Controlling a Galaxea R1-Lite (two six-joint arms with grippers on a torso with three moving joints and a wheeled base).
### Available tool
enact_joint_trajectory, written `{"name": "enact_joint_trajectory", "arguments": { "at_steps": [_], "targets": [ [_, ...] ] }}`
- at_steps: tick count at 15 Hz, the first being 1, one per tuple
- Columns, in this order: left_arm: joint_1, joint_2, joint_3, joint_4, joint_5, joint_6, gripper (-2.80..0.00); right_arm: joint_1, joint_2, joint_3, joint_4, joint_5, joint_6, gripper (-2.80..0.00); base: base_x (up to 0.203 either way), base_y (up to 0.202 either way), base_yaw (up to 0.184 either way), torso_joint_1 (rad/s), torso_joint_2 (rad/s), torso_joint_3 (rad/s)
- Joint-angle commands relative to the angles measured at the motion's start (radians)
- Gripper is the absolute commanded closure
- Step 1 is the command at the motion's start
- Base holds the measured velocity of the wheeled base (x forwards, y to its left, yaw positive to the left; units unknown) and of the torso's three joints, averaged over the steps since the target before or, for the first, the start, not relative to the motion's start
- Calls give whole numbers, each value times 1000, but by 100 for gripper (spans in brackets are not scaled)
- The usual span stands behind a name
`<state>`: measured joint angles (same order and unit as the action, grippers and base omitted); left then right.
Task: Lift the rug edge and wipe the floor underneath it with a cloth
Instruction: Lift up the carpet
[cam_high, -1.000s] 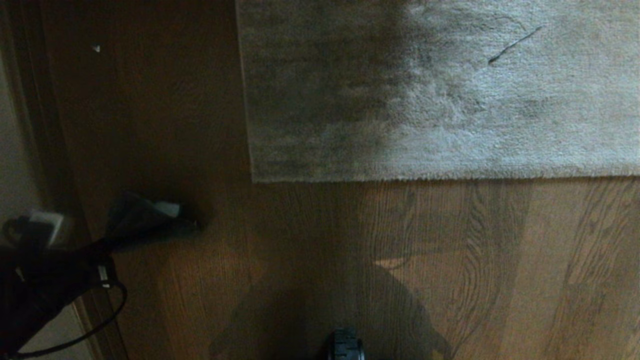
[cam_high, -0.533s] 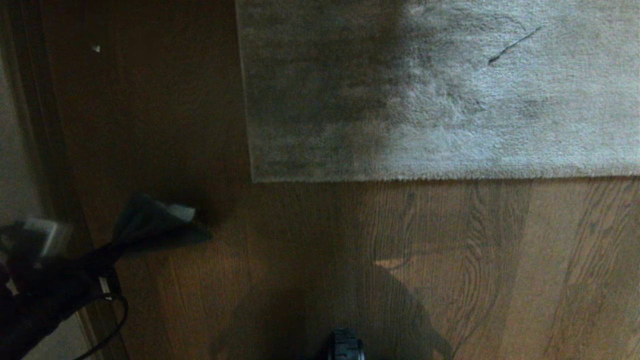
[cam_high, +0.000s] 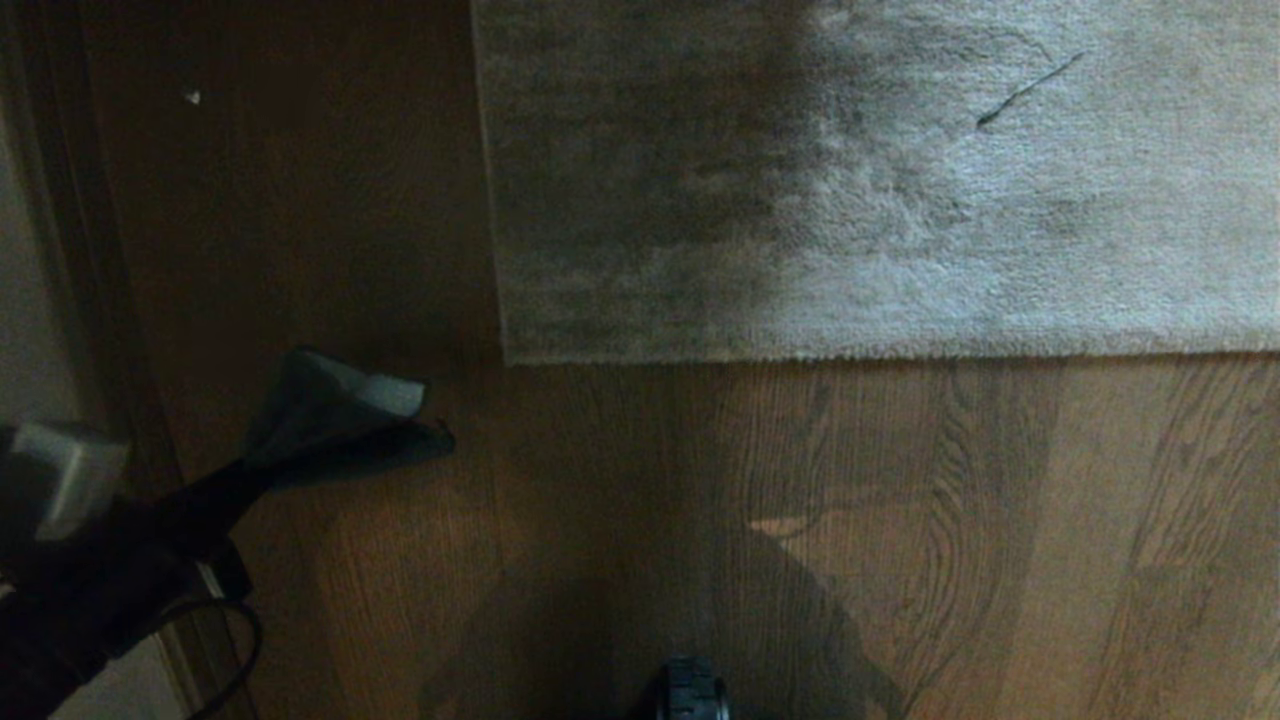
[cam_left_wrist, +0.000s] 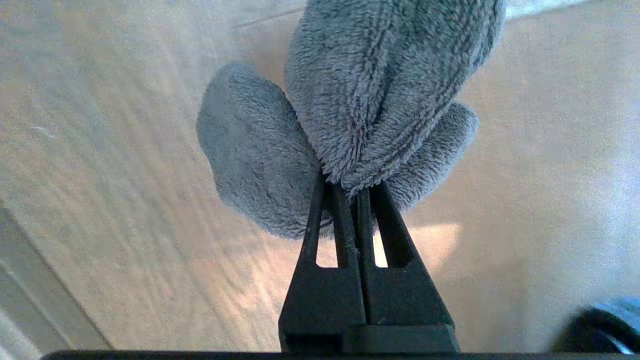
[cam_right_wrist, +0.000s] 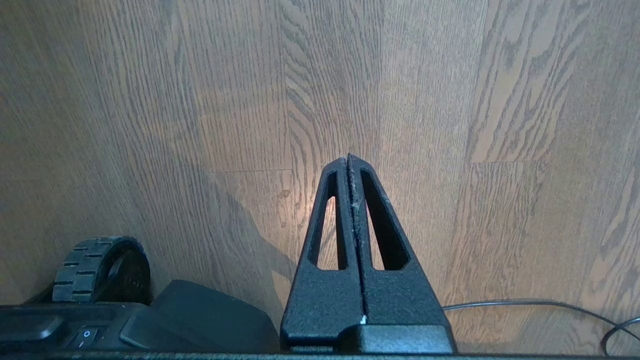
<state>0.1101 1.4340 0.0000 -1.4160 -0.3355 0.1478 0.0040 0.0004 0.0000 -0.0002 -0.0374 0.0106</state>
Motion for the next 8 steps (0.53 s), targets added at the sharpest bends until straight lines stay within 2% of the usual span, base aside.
{"name": "enact_joint_trajectory", "arguments": {
  "at_steps": [1,8],
  "targets": [
    [-20,-125,0,89,-2,2,0,1,0,0,0,0,0,0,0,0,0,0,0,0],
    [-30,-519,0,749,2,9,0,1,0,0,0,-1,0,0,0,0,0,0,0,0]
  ]
}}
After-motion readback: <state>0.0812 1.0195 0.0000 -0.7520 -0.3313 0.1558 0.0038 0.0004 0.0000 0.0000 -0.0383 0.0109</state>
